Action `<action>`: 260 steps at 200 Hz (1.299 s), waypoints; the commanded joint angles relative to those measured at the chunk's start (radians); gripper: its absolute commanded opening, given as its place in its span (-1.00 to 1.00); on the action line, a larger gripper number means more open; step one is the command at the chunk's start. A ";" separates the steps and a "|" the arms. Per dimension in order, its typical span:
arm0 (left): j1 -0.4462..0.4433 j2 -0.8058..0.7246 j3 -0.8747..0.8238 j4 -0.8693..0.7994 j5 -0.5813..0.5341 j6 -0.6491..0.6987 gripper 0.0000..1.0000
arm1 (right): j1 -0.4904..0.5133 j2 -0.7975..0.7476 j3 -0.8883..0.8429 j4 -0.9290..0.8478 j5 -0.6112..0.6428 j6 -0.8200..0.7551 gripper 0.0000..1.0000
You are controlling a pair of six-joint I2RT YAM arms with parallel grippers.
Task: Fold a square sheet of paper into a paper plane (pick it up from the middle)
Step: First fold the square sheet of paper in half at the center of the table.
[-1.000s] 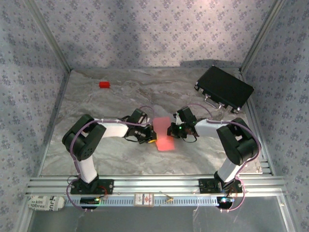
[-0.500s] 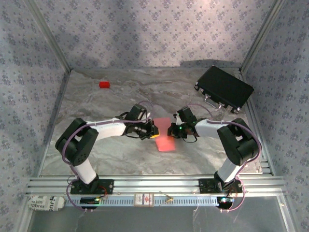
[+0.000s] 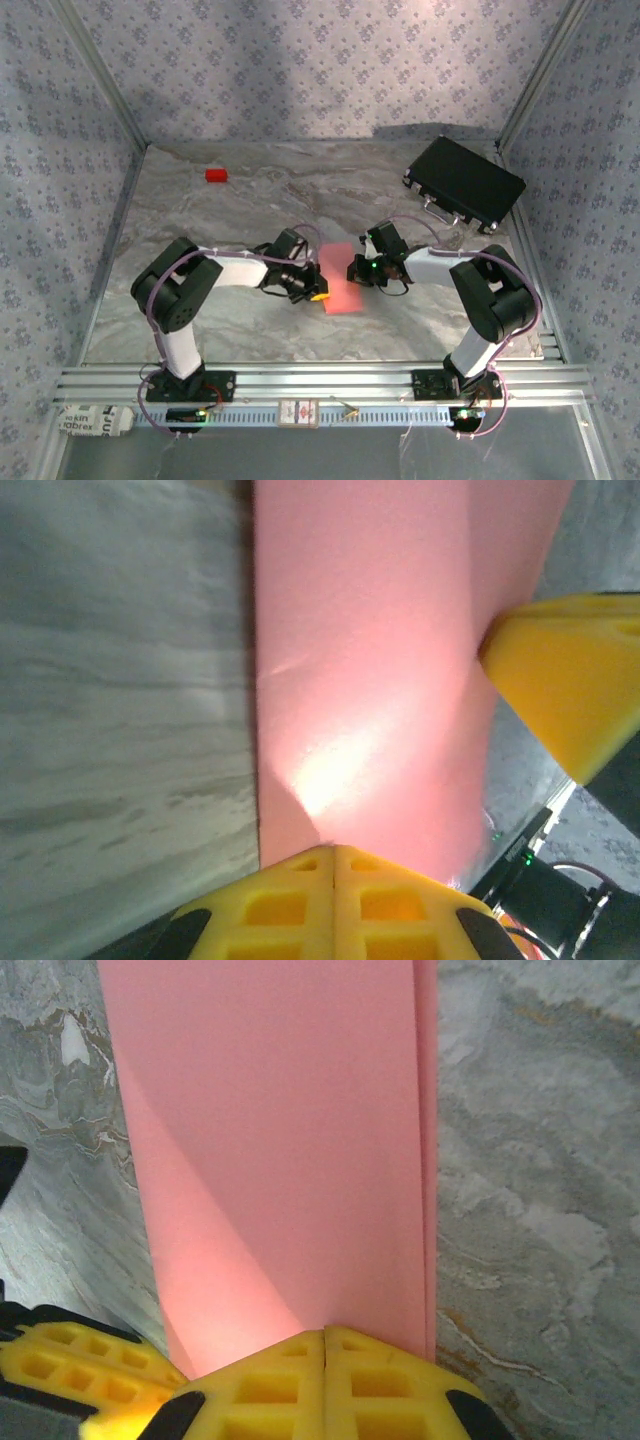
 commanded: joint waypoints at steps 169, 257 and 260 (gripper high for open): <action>-0.064 -0.051 -0.055 0.003 -0.008 -0.005 -1.00 | -0.005 0.010 -0.050 -0.143 0.072 -0.002 -1.00; -0.081 -0.125 -0.064 -0.075 -0.056 0.053 -1.00 | -0.010 -0.001 -0.065 -0.143 0.076 -0.001 -1.00; -0.082 -0.129 -0.059 -0.074 -0.057 0.052 -1.00 | -0.010 -0.001 -0.064 -0.144 0.076 0.000 -1.00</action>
